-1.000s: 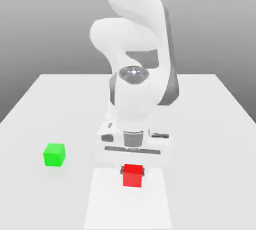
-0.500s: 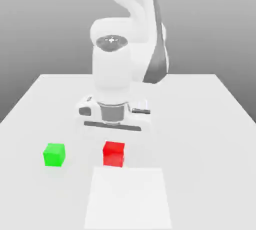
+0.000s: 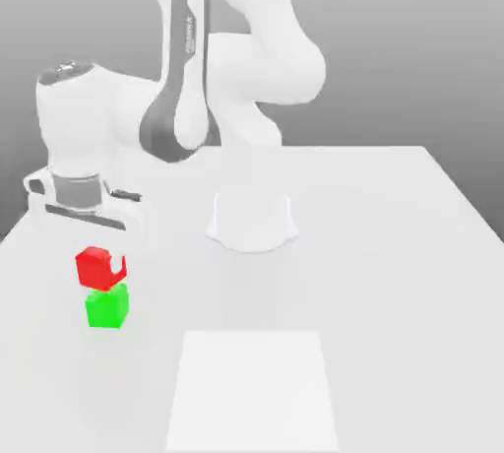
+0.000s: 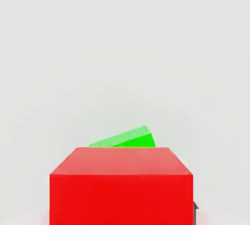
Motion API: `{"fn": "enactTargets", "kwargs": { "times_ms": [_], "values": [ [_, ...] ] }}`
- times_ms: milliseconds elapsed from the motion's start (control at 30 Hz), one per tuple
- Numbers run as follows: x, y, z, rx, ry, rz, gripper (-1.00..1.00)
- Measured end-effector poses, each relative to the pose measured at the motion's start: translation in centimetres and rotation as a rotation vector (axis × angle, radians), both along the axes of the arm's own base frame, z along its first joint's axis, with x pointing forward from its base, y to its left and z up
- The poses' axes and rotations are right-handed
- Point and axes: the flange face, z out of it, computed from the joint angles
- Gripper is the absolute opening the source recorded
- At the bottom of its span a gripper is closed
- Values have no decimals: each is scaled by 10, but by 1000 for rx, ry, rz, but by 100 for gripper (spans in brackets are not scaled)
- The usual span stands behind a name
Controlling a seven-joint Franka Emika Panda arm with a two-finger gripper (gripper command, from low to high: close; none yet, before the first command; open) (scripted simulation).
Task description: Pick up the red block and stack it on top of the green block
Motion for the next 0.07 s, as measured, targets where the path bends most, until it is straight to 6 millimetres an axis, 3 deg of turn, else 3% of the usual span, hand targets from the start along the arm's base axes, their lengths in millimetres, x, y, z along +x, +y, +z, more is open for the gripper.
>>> {"fn": "enactTargets", "kwargs": {
  "times_ms": [67],
  "values": [
    [2,2,0,0,0,7,100]
  ]
}}
